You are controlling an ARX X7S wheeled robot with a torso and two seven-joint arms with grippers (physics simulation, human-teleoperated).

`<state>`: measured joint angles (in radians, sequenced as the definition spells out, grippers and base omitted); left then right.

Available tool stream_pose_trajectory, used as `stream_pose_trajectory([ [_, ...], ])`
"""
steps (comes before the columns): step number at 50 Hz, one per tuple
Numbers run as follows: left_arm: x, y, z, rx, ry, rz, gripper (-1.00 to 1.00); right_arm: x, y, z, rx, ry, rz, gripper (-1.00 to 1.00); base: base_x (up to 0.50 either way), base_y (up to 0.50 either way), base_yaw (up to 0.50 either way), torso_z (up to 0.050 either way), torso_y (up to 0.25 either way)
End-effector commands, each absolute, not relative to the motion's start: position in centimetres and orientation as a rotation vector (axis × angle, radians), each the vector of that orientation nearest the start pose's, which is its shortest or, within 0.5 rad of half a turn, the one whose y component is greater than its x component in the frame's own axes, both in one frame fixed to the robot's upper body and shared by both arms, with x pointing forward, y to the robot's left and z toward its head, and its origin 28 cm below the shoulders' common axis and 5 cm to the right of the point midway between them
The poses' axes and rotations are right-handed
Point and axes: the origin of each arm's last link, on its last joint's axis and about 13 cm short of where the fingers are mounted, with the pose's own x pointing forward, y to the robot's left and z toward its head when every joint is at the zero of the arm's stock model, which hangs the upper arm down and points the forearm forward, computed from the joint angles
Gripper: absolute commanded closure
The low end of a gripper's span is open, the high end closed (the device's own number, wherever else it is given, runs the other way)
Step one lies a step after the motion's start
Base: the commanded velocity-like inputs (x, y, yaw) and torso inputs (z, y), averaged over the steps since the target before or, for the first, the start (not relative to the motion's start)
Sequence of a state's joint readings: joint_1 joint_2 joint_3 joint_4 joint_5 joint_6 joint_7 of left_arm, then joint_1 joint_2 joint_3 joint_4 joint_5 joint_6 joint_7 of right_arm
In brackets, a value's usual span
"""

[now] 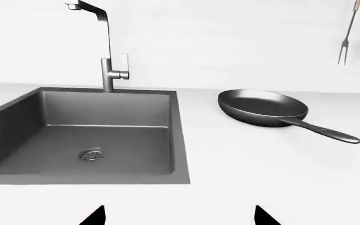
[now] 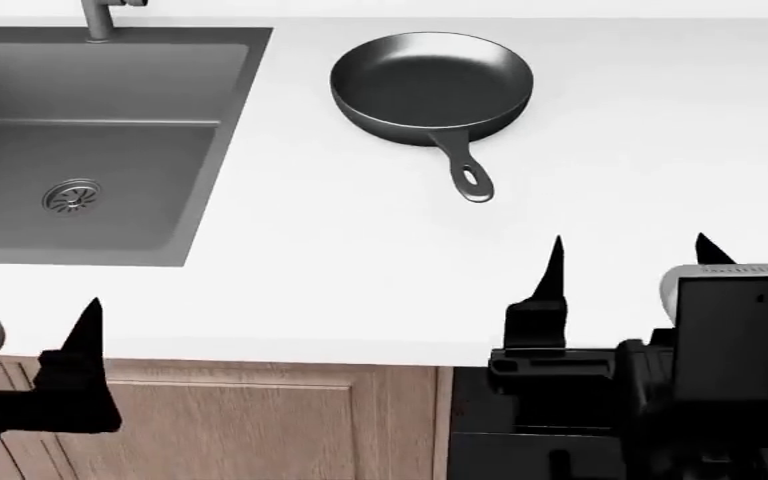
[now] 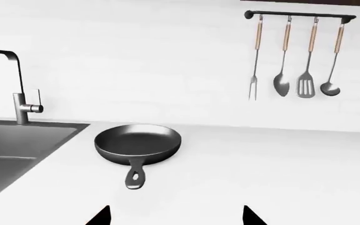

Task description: Pick the pan and sponge and place them into the sink. Then turn on the water.

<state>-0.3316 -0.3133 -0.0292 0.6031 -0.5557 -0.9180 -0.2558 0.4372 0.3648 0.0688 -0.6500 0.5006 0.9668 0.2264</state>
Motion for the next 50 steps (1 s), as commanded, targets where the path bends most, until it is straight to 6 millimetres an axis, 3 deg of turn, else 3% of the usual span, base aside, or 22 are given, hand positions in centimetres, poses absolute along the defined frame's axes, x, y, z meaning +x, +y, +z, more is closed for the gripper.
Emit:
stream_pose_trajectory([
  [1,23.2,24.8,19.8,0.010,0.066,-0.109,-1.00,23.1,-16.2,23.5,-0.070,-0.071,0.028,-1.00,0.00,0.00,0.00,0.000,0.000],
  [18,21.8,25.7,19.4,0.003,0.090,-0.097,-1.00,22.5,-16.7,23.1,-0.074,-0.022,0.020,-1.00,0.46,0.19,0.00,0.000,0.000],
  [21,22.2,25.0,19.3,0.002,0.091,-0.097,-1.00,22.5,-16.7,23.0,-0.064,-0.014,0.025,-1.00,0.50,0.03,0.00,0.000,0.000],
  [33,22.0,26.1,19.9,0.013,0.095,-0.096,-1.00,22.5,-16.8,23.0,-0.063,0.017,0.053,-1.00,0.50,0.00,0.00,0.000,0.000],
  [50,22.2,26.3,19.3,0.022,0.113,-0.087,-1.00,22.2,-16.3,23.0,-0.060,0.126,0.116,-1.00,0.45,0.00,0.00,0.000,0.001],
])
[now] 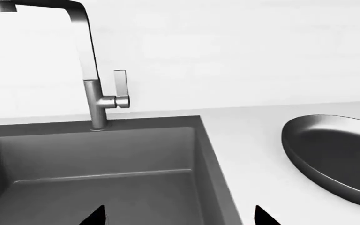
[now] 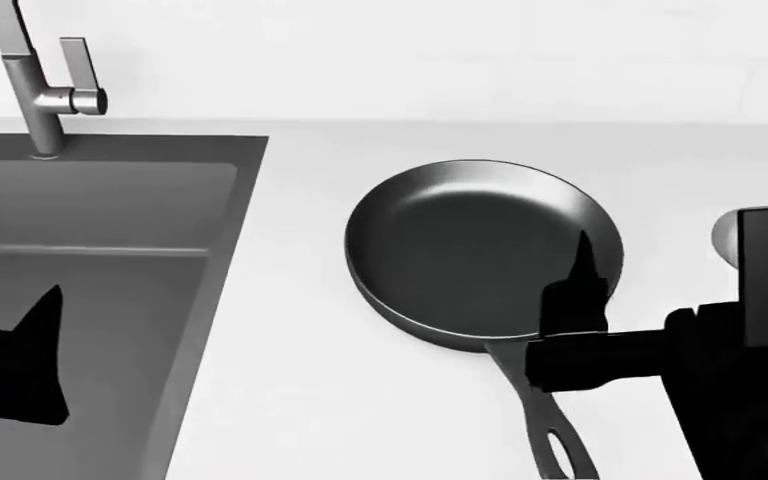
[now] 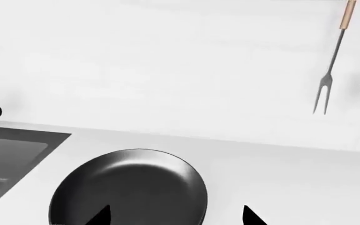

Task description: Pick the pan and sponge and place them into the sink. Then turn on the water.

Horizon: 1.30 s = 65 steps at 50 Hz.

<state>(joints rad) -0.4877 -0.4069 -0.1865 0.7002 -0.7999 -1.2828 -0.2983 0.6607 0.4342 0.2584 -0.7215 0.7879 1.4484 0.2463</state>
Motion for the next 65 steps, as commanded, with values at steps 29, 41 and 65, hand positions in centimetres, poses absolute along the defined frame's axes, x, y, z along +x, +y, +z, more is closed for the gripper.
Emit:
stream_pose_trajectory([
  [29,21.8,26.7,18.0,0.015,0.149,-0.079,-1.00,23.5,-14.0,23.5,0.021,0.578,0.173,-1.00,0.00,0.00,0.00,0.000,0.000],
  [41,21.6,26.9,18.0,0.018,0.151,-0.071,-1.00,26.4,-13.6,23.1,-0.036,0.664,0.202,-1.00,0.00,0.00,0.00,0.000,0.000],
  [65,20.8,28.0,17.5,0.005,0.171,-0.059,-1.00,29.3,-13.4,20.9,-0.085,0.761,0.202,-1.00,0.00,0.00,0.00,0.000,0.000],
])
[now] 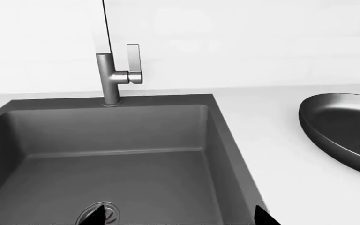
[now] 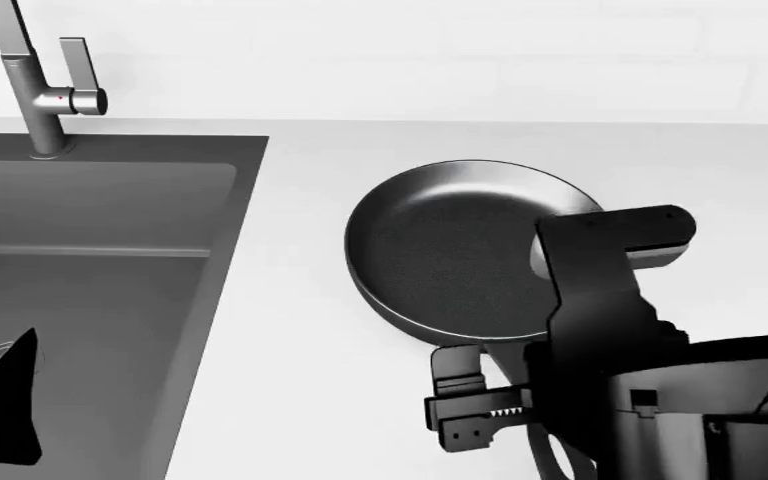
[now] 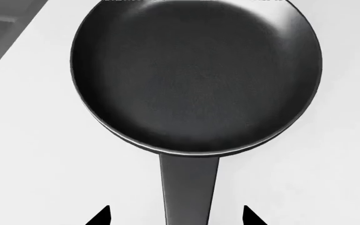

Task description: Pick the pan and sponge and place them into the sink. Then turn on the water.

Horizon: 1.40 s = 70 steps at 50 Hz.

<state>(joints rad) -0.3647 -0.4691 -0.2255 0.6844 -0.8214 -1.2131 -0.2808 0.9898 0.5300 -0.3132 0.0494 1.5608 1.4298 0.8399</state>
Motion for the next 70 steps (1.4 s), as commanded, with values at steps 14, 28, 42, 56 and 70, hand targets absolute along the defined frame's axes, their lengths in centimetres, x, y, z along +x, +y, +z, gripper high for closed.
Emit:
stream_pose_trajectory([
  [14,20.9,28.0,17.4,0.010,0.178,-0.059,-1.00,29.7,-13.6,19.7,-0.098,0.784,0.185,-1.00,0.00,0.00,0.00,0.000,0.000],
  [28,21.1,27.6,17.5,0.019,0.177,-0.056,-1.00,29.9,-13.8,20.4,-0.080,0.692,0.170,1.00,0.00,0.00,0.00,0.000,0.000],
  [42,21.0,27.7,17.6,0.022,0.174,-0.058,-1.00,29.0,-14.1,23.4,-0.117,0.468,0.128,1.00,0.00,0.00,0.00,0.000,0.001],
  [56,21.1,27.9,18.2,0.028,0.166,-0.060,-1.00,26.1,-15.3,25.4,-0.110,0.319,0.167,1.00,0.00,0.00,0.00,0.000,0.002],
  [70,21.5,27.6,18.9,0.040,0.160,-0.064,-1.00,23.5,-16.9,26.2,-0.144,0.441,0.230,1.00,0.00,0.00,0.00,0.000,0.002],
])
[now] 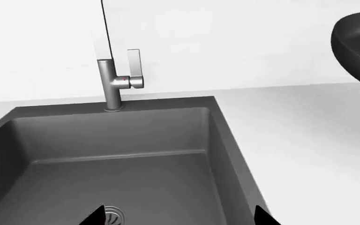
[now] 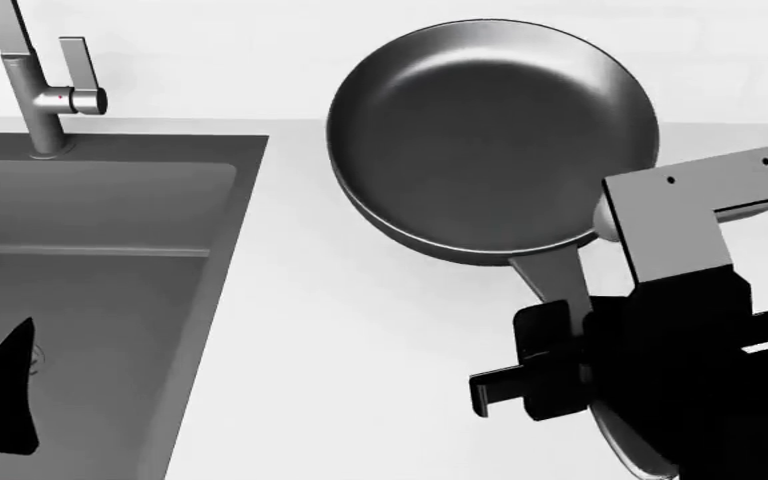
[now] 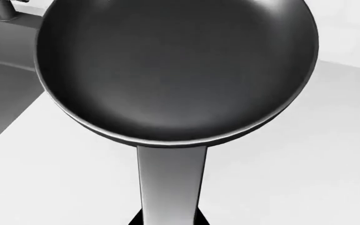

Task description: Pick the pan and sponge and place them into the sink. Then turn on the water.

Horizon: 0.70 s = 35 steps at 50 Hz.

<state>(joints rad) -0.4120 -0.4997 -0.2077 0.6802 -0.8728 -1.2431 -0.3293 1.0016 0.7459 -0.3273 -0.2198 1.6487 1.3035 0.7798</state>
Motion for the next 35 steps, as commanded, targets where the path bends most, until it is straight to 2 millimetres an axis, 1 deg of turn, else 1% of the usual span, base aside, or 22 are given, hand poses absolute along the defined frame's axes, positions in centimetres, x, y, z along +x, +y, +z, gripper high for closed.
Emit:
stream_pose_trajectory([
  [1,21.5,27.5,18.9,0.040,0.160,-0.062,-1.00,23.4,-16.9,25.9,-0.151,0.437,0.238,1.00,0.00,0.00,0.00,0.000,0.000],
  [9,21.0,28.2,19.1,0.034,0.156,-0.050,-1.00,23.3,-16.8,25.6,-0.180,0.399,0.220,1.00,0.00,0.00,0.00,0.000,0.001],
  [13,21.1,27.8,18.9,0.035,0.157,-0.047,-1.00,23.3,-16.7,25.3,-0.183,0.401,0.218,1.00,0.01,0.49,0.00,0.000,0.003],
  [17,21.0,28.1,19.0,0.034,0.155,-0.042,-1.00,23.3,-16.7,25.1,-0.187,0.401,0.216,1.00,0.03,0.49,0.00,0.004,0.003],
  [18,21.1,27.9,19.0,0.036,0.155,-0.041,-1.00,23.3,-16.7,25.0,-0.187,0.402,0.217,1.00,0.04,0.49,0.00,0.000,0.000],
  [24,20.5,28.7,18.9,0.034,0.157,-0.038,-1.00,23.2,-16.6,24.9,-0.185,0.400,0.216,1.00,0.02,0.50,0.00,0.000,0.002],
  [35,20.6,28.6,18.9,0.033,0.158,-0.040,-1.00,23.0,-16.6,24.8,-0.182,0.401,0.212,1.00,0.00,0.50,0.00,0.000,0.003],
])
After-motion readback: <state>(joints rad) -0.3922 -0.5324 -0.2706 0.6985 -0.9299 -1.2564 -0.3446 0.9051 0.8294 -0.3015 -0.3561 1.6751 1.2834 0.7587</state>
